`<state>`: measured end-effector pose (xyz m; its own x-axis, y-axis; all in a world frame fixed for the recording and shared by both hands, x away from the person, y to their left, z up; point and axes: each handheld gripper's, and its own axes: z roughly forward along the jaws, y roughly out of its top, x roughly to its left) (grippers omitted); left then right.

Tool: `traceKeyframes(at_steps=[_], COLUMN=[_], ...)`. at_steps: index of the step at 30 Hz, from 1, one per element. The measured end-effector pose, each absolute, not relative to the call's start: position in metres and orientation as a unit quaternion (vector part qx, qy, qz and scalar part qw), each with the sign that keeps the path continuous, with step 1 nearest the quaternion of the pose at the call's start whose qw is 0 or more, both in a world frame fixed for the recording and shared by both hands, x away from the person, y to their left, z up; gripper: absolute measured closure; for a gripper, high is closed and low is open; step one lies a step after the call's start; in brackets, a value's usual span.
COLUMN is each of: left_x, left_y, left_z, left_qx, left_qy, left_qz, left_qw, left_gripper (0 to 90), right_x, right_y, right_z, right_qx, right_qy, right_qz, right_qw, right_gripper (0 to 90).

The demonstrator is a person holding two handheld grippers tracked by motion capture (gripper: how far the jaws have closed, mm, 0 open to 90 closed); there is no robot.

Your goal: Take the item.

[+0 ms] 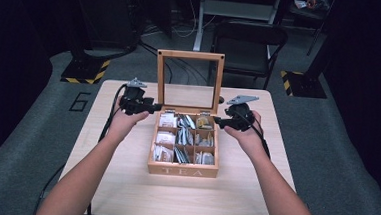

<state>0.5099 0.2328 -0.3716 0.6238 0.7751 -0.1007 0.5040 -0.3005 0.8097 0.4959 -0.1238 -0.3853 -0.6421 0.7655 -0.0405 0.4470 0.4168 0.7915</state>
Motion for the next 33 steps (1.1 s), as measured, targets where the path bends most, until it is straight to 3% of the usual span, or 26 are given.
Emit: traceKeyframes(at_steps=[25, 33], left_x=[0.461, 0.454], left_y=[0.247, 0.254], left_z=[-0.393, -0.391], left_qx=[0.779, 0.771], left_qy=[0.410, 0.420], left_qz=[0.167, 0.158], left_qw=[0.445, 0.451], left_gripper=[45.0, 45.0], right_x=[0.446, 0.440], right_y=[-0.097, -0.093], right_z=[-0.406, -0.404], right_qx=[0.360, 0.361], right_qy=[0.817, 0.815], right_qz=[0.417, 0.424], right_qw=[0.170, 0.161], right_gripper=[43.8, 48.4])
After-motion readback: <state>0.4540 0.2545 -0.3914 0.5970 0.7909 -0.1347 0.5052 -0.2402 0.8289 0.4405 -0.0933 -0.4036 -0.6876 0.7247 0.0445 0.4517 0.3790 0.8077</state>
